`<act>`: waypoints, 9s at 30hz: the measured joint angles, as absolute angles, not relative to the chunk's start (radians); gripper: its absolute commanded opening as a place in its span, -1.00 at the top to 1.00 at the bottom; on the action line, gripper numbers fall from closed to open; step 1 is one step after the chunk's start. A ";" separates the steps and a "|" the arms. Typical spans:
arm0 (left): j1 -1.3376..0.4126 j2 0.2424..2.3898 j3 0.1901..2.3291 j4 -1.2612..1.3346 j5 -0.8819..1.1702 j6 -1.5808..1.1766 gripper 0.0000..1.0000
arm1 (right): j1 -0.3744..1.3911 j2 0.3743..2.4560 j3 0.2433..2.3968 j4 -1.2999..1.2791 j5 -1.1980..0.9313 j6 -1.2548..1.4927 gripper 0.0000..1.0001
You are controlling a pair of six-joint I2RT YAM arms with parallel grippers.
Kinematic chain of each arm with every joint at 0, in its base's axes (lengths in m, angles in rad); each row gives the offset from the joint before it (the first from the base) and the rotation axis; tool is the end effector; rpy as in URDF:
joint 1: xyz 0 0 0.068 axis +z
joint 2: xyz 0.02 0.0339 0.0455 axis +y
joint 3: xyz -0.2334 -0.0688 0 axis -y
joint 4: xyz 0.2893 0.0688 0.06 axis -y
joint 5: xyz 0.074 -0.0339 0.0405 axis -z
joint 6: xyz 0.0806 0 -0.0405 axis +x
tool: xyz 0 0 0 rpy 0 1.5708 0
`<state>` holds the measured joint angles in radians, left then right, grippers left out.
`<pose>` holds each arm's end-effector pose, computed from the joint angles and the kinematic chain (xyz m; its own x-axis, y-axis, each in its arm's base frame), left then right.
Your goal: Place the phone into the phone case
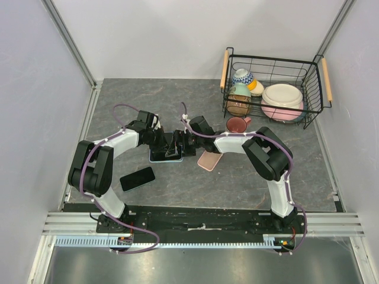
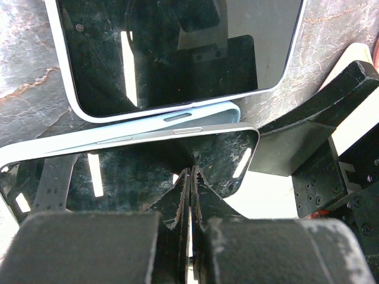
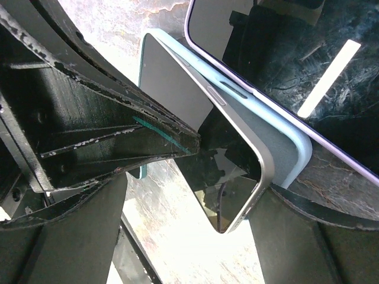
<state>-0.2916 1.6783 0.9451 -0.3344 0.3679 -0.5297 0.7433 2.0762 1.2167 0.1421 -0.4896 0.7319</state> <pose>0.3481 -0.1347 0.0658 -0.9436 -0.2090 -0.2569 -0.0491 0.8554 -0.5156 0.3253 0.3505 0.0423 -0.9335 -0.0570 -0.3539 -0.3149 0.6023 0.7336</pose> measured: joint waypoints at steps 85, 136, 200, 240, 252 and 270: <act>-0.352 1.715 0.877 -0.260 0.503 -0.545 0.95 | 0.619 2.082 1.160 0.163 -0.569 0.745 0.37; -0.304 1.627 0.884 -0.304 0.342 -0.537 0.23 | 0.767 1.932 1.055 0.015 -0.519 0.681 -0.14; -0.381 1.854 1.130 -0.397 0.341 -0.533 0.45 | 0.744 2.144 1.537 -0.381 -0.150 0.502 0.75; -0.006 1.531 0.700 -0.183 0.411 -0.553 0.19 | 0.665 2.028 1.111 0.110 -0.572 0.737 0.38; -0.049 1.622 0.766 -0.142 0.393 -0.553 0.30 | 0.625 2.062 1.129 0.119 -0.623 0.781 0.43; -0.146 1.769 0.933 -0.101 0.366 -0.563 0.04 | 0.537 2.066 1.235 -0.014 -0.545 0.695 -0.21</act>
